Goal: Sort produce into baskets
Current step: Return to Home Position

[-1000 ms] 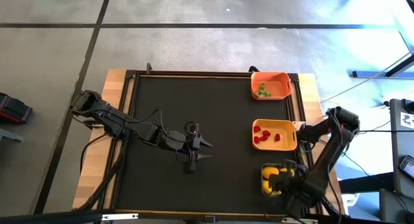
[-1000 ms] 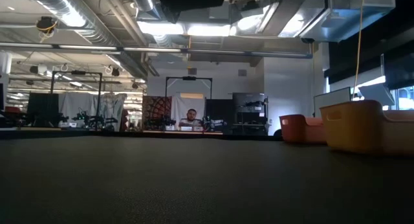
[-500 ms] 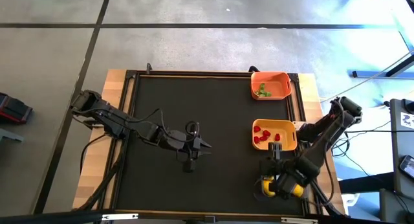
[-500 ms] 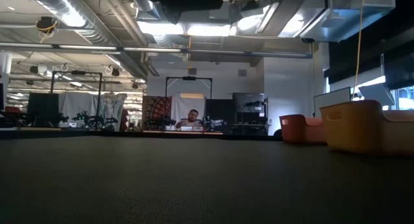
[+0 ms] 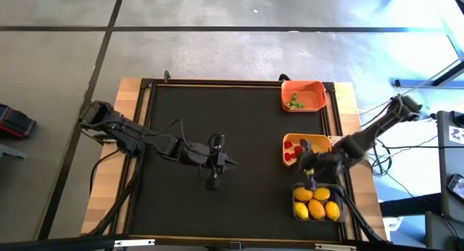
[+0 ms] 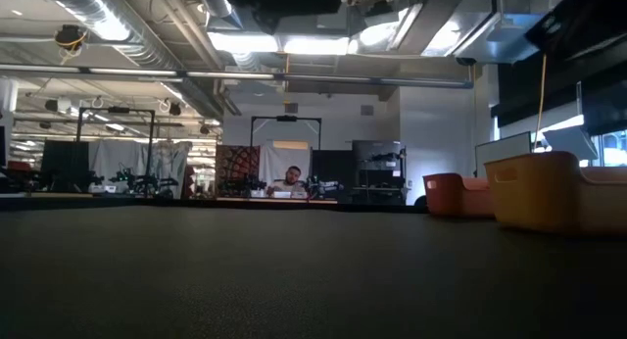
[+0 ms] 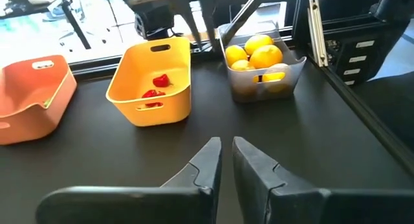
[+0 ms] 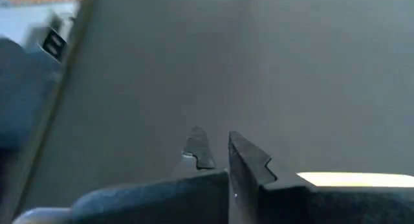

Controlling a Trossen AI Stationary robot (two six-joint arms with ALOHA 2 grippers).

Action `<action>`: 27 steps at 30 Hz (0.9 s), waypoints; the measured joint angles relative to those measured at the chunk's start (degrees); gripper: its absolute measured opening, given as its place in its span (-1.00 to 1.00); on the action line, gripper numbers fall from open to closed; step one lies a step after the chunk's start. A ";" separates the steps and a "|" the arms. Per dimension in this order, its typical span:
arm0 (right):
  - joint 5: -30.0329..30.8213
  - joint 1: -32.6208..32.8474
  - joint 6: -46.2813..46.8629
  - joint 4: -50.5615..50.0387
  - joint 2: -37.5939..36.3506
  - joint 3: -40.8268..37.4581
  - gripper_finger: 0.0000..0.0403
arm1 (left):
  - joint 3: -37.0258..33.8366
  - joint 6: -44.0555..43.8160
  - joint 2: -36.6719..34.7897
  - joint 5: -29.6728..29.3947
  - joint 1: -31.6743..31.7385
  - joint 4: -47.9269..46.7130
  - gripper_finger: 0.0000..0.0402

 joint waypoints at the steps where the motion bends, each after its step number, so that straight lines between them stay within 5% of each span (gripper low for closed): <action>1: -1.13 -1.25 -1.35 2.54 -2.36 -2.05 -1.00 | 0.00 0.45 0.00 0.21 0.23 0.05 -0.84; 14: -12.42 -13.00 -15.45 25.55 -27.71 -21.99 -1.00 | -3.63 2.45 -1.01 6.43 3.86 4.51 -0.99; 27: -17.42 -18.05 -17.78 30.64 -44.64 -31.85 -1.00 | -18.46 0.81 -20.94 6.43 6.74 7.66 -0.99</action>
